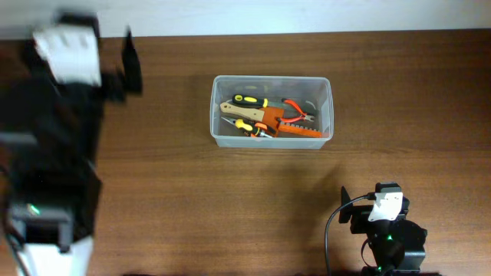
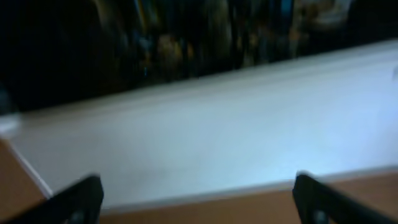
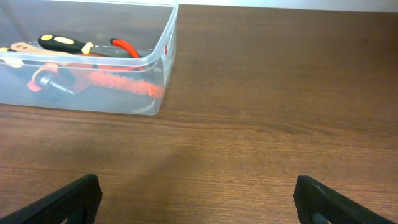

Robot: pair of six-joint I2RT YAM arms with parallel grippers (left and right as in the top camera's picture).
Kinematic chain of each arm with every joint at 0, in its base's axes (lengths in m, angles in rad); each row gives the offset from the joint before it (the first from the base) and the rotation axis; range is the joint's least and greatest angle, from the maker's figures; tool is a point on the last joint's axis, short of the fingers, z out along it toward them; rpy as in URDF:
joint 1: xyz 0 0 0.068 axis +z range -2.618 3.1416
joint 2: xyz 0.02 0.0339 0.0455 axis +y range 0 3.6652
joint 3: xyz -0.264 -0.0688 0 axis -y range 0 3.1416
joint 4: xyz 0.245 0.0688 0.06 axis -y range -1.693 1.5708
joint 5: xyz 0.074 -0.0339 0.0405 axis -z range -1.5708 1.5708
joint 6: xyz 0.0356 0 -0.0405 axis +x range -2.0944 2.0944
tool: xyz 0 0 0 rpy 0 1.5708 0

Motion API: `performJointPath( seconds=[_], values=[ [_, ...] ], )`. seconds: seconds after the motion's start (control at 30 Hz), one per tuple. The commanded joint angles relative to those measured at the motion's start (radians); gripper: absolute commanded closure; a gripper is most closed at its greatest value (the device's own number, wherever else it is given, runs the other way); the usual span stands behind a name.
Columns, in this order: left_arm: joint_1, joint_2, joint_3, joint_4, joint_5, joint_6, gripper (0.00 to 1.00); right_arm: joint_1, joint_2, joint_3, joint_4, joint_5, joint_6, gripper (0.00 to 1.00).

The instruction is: Pack container

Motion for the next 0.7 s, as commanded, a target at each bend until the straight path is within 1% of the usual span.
performJointPath(
  seconds=[0.0, 0.13, 0.27, 0.4, 0.5, 0.67],
  values=[
    [-0.003, -0.143, -0.294, 0.105, 0.010, -0.003, 0.01, 0.007, -0.011, -0.007, 0.002, -0.006, 0.009, 0.01],
    [-0.003, -0.328, -0.581, 0.229, 0.020, -0.003, 0.01, 0.007, -0.011, -0.007, 0.002, -0.006, 0.009, 0.01],
    [-0.003, -0.525, -0.846, 0.316, 0.040, -0.003, 0.01, 0.007, -0.011, -0.007, 0.002, -0.006, 0.009, 0.01],
    [-0.003, -0.697, -1.034, 0.347, 0.040, -0.005, 0.01, 0.007, -0.011, -0.007, 0.002, -0.006, 0.009, 0.01],
    [-0.003, -0.816, -1.139, 0.346, 0.040, -0.005, 0.01, 0.007, -0.011, -0.007, 0.002, -0.006, 0.009, 0.01],
    [-0.003, -0.953, -1.249, 0.346, 0.040, -0.005, 0.01, 0.007, -0.011, -0.007, 0.002, -0.006, 0.009, 0.01]
  ],
)
